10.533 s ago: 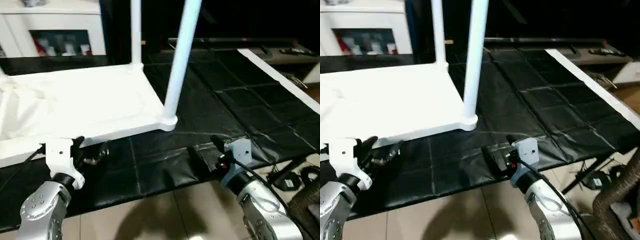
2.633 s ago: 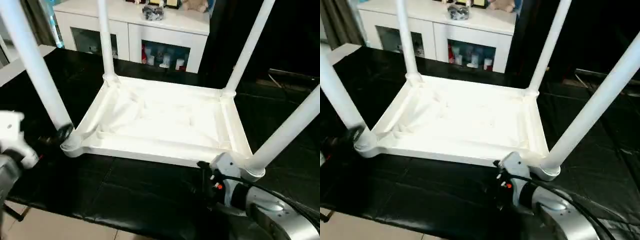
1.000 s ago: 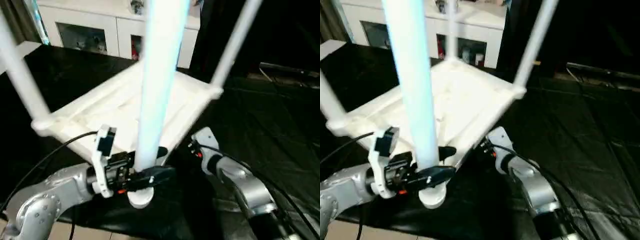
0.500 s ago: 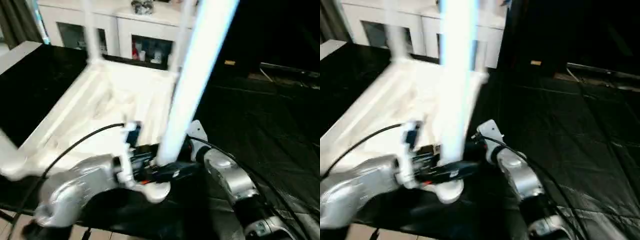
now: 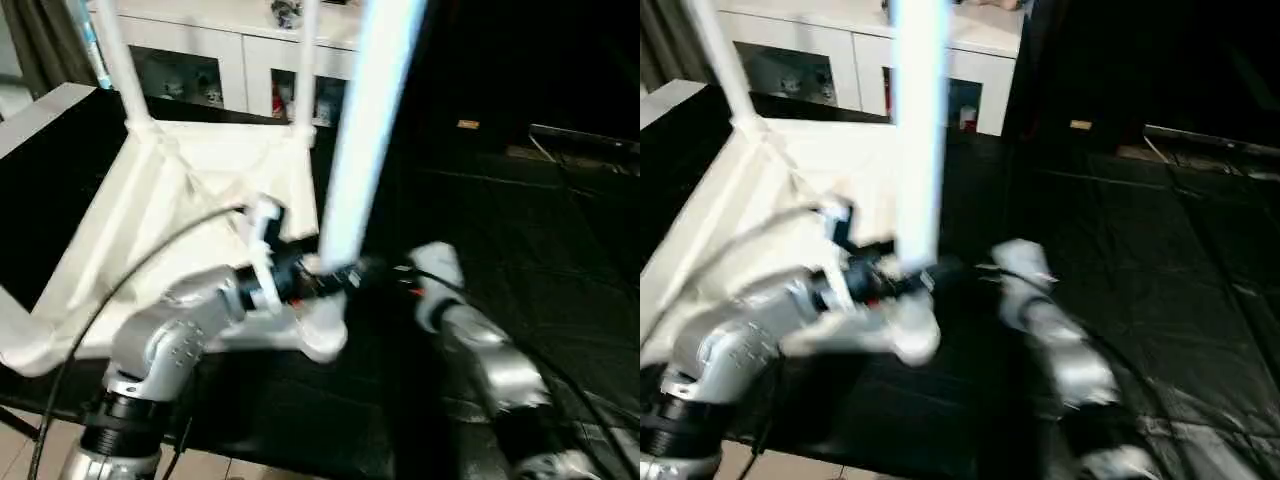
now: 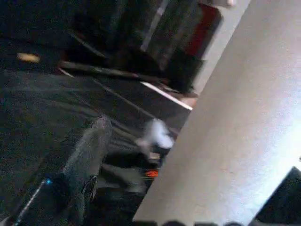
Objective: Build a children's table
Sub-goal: Rotate table base
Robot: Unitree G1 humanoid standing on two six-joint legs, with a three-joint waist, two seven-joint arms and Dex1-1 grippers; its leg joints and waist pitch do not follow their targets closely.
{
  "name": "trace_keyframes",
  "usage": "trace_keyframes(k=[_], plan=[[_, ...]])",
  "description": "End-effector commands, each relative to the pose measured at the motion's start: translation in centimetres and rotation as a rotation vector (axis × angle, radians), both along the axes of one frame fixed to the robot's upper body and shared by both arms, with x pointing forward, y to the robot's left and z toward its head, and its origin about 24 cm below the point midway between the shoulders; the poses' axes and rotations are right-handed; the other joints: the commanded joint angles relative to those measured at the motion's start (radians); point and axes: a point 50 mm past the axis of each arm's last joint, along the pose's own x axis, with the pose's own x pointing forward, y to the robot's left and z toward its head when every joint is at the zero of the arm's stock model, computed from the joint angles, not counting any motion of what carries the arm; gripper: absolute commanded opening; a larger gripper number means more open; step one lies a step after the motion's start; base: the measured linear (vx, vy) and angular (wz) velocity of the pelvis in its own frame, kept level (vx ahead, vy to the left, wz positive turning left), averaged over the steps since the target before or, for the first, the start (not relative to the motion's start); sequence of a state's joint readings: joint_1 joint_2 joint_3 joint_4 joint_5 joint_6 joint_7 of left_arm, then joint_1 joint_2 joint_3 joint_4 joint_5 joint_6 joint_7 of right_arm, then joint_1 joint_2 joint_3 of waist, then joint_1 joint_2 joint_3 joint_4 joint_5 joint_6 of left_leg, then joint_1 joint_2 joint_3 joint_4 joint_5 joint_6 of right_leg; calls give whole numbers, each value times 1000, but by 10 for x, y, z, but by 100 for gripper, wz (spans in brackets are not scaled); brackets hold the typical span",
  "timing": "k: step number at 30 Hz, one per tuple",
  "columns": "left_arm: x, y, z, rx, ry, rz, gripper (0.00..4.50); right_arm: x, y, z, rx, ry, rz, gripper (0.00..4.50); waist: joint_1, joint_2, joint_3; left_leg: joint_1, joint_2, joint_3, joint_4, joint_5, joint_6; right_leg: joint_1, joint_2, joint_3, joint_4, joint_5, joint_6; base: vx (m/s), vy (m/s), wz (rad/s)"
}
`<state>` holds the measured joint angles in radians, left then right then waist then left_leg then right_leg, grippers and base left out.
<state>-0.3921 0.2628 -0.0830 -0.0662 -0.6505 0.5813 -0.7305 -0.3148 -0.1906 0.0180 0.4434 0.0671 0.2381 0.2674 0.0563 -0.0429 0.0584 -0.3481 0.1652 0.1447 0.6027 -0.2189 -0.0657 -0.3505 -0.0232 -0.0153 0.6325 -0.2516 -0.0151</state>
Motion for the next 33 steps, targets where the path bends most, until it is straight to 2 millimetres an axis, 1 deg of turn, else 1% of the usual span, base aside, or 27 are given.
trace_keyframes(k=[1, 2, 4, 7, 10, 11, 12, 13, 14, 15, 16, 17, 18, 19, 20, 21, 22, 23, 24, 25, 26, 27, 28, 29, 30, 31, 33], plan=[[10, 7, 8, 1, -48, 80, 449, 0, -12, 4, -7, -13, -42, 450, 4, 11, -56, 2, 52, -8, -72, -40, -28, 47, -100, 48, -62, 119, -197, 0, 0, 0], [14, 8, 8, 5, -58, 111, 449, -1, -19, 5, -12, -15, -58, 450, 5, 11, -56, 4, 52, -7, -71, -44, -26, 46, -100, 47, -64, 102, -196, 0, 0, 0], [19, 9, 7, 18, -68, 152, 449, -2, -25, 6, -16, -20, -72, 450, 4, 9, -56, 2, 54, -7, -71, -50, -22, 46, -102, 48, -65, 84, -198, 0, 0, 0], [24, 10, 6, 46, -81, 194, 449, -4, -28, 10, -6, -32, -67, 450, 7, 9, -57, 2, 56, -8, -71, -36, -9, 43, -103, 47, -63, 101, -202, 0, 0, 0], [17, 10, 4, 112, -106, 142, 449, -10, -24, 19, 32, -60, 16, 450, 7, 7, -58, 0, 57, -9, -71, -26, 8, 44, -104, 47, -61, 124, -204, 0, 0, 0], [17, 10, 4, 112, -106, 142, 449, -10, -24, 19, 32, -60, 16, 450, 9, 8, -58, 1, 58, -9, -71, -24, 12, 44, -104, 47, -62, 126, -203, 0, 0, 0], [13, 12, 2, 141, -113, 114, 449, -11, -22, 23, 45, -68, 51, 450, 7, 8, -58, 1, 58, -8, -70, -20, 15, 42, -104, 47, -60, 129, -209, 0, 0, 0], [13, 12, 2, 141, -113, 114, 449, -11, -22, 23, 45, -68, 51, 450, 9, 8, -58, -1, 59, -9, -70, -15, 21, 43, -105, 47, -59, 133, -211, 0, 0, 0], [4, 18, -3, 201, -114, 53, 449, -15, -19, 29, 66, -81, 133, 450, 8, 9, -57, 0, 59, -8, -71, -16, 20, 40, -104, 47, -60, 128, -214, 0, 0, 0], [-4, 26, -7, 261, -110, -1, 449, -19, -17, 36, 77, -91, 208, 450, 12, 13, -60, -1, 61, -11, -70, -9, 25, 45, -106, 47, -55, 145, -209, 0, 0, 0], [-9, 34, -11, 317, -103, -44, 449, -23, -15, 41, 83, -99, 279, 450, 12, 13, -60, 0, 60, -11, -68, -4, 37, 43, -102, 47, -55, 169, -204, 0, 0, 0], [-14, 45, -15, 380, -88, -83, 449, -26, -14, 47, 80, -107, 355, 450, 11, 14, -60, -1, 60, -10, -69, -4, 39, 41, -100, 47, -53, 178, -200, 0, 0, 0], [-16, 51, -18, 417, -78, -101, 449, -28, -14, 49, 75, -111, 397, 450, 11, 17, -62, 2, 57, -9, -67, -5, 44, 38, -97, 46, -53, 190, -200, 0, 0, 0], [-16, 51, -18, 417, -78, -101, 449, -28, -14, 49, 75, -111, 397, 450, 11, 18, -59, 2, 58, -8, -69, -11, 44, 34, -95, 46, -54, 187, -202, 0, 0, 0], [-19, 63, -20, 452, -42, -142, 449, -32, -14, 54, 63, -112, 467, 450, 10, 18, -58, 2, 58, -7, -70, -16, 41, 33, -96, 46, -55, 180, -207, 0, 0, 0], [-19, 63, -20, 452, -42, -142, 449, -32, -14, 54, 63, -112, 467, 450, 13, 20, -57, 4, 57, -7, -70, -28, 38, 31, -97, 45, -57, 163, -212, 0, 0, 0], [-18, 67, -21, 483, -42, -159, 449, -33, -15, 56, 56, -106, 501, 450, 19, 16, -53, 6, 60, -5, -74, -66, 33, 27, -98, 45, -60, 95, -217, 0, 0, 0], [-17, 70, -22, 505, -44, -171, 449, -35, -16, 57, 52, -99, 524, 450, 20, 17, -53, 7, 61, -5, -75, -71, 28, 27, -100, 45, -61, 81, -219, 0, 0, 0], [-14, 74, -23, 538, -50, -191, 449, -37, -15, 58, 50, -88, 564, 450, 27, 14, -51, 9, 61, -4, -76, -81, 30, 25, -102, 46, -68, 47, -216, 0, 0, 0], [-12, 76, -24, 563, -53, -206, 420, -39, -15, 60, 49, -78, 598, 450, 33, 15, -52, 10, 61, -2, -75, -78, 27, 24, -101, 48, -64, 47, -211, 0, 0, 0], [-7, 77, -25, 582, -56, -208, 420, -42, -14, 61, 49, -70, 633, 450, 35, 18, -54, 10, 62, -3, -75, -75, 25, 24, -102, 47, -63, 51, -210, 0, 0, 0], [-7, 77, -25, 582, -56, -208, 412, -42, -14, 61, 49, -70, 633, 450, 37, 17, -55, 11, 62, -3, -75, -76, 24, 24, -103, 46, -62, 54, -206, 0, 0, 0], [-3, 77, -27, 610, -63, -213, 407, -44, -12, 62, 51, -58, 667, 450, 36, 19, -56, 6, 62, -5, -76, -65, 20, 26, -107, 45, -59, 72, -214, 0, 0, 0], [3, 77, -31, 655, -68, -230, 392, -48, -10, 64, 57, -42, 717, 450, 37, 20, -57, 6, 60, -5, -74, -63, 24, 27, -104, 46, -62, 74, -209, 0, 0, 0], [6, 77, -33, 685, -70, -243, 392, -51, -8, 66, 63, -29, 750, 450, 37, 20, -57, 6, 60, -5, -74, -63, 24, 27, -104, 46, -62, 74, -209, 0, 0, 0], [10, 76, -36, 705, -69, -264, 368, -54, -6, 67, 70, -14, 786, 450, 39, 17, -59, 6, 62, -4, -72, -54, 31, 30, -106, 48, -59, 100, -204, 0, 0, 0], [14, 75, -37, 716, -68, -280, 358, -56, -6, 69, 70, -2, 812, 450, 38, 16, -58, 4, 61, -4, -73, -52, 32, 30, -107, 47, -62, 98, -205, 0, 0, 0]])
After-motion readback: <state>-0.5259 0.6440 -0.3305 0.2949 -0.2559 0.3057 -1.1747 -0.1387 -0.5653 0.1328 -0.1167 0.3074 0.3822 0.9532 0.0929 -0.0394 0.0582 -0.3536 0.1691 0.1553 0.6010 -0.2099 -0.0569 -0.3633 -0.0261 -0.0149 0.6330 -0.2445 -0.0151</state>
